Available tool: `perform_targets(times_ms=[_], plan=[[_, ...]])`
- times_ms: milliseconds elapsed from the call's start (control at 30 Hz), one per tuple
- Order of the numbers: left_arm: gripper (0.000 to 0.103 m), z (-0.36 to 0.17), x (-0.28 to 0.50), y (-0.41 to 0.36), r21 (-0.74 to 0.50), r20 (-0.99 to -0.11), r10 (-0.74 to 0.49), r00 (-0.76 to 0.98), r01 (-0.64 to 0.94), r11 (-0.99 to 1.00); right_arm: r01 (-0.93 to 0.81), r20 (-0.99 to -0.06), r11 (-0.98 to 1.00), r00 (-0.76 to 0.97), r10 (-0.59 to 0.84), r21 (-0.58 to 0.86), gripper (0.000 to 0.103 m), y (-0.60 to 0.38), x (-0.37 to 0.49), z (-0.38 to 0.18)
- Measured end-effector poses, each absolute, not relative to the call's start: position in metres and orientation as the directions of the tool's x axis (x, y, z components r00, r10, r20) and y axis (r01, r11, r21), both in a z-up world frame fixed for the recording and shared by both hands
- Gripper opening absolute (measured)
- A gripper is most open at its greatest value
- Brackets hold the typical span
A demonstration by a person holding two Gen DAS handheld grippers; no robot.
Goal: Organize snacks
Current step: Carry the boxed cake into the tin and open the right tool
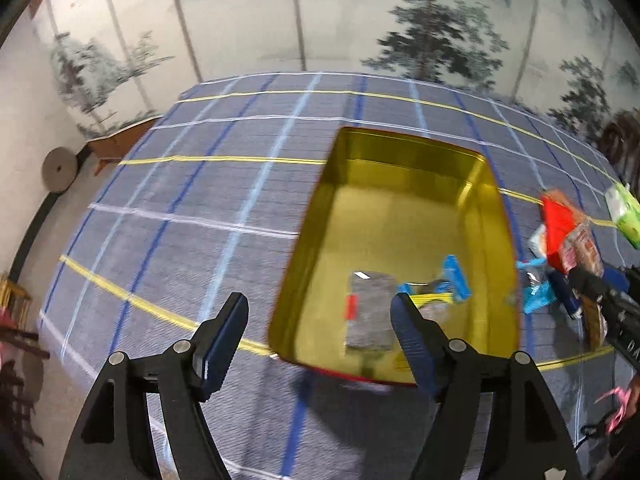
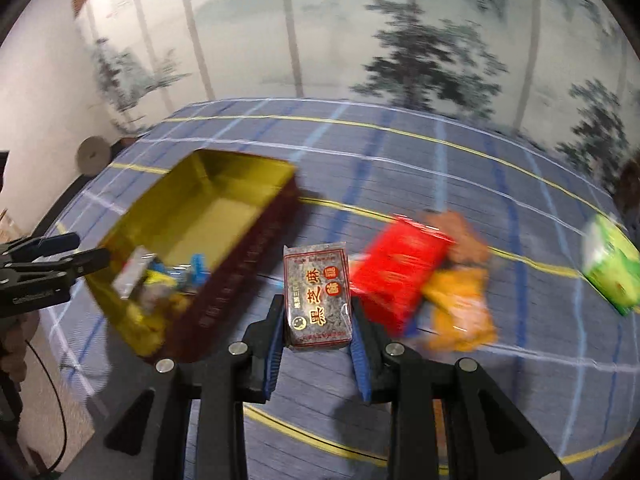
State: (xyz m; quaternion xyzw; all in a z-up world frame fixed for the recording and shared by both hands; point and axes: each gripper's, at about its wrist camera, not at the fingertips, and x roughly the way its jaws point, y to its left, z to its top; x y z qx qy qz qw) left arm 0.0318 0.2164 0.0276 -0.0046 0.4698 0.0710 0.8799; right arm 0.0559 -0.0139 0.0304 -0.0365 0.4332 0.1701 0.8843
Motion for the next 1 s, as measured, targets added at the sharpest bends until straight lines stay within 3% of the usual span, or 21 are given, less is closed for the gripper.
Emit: perform_targets(times_ms=[400, 1000], plan=[[0.077, 0.027, 0.007, 0.262, 0.052, -0.84, 0.194, 0.507, -0.281, 0.958, -0.502, -0.779, 0.862, 0.514, 0.359, 0.066, 0.03, 0.07, 0.056, 0.034], [0.079, 0.026, -0.007, 0.278, 0.025, -0.852, 0.187, 0.488, -0.319, 0.948, -0.572, -0.818, 0.82, 0.468, 0.336, 0.01, 0.03, 0.117, 0.064, 0.01]])
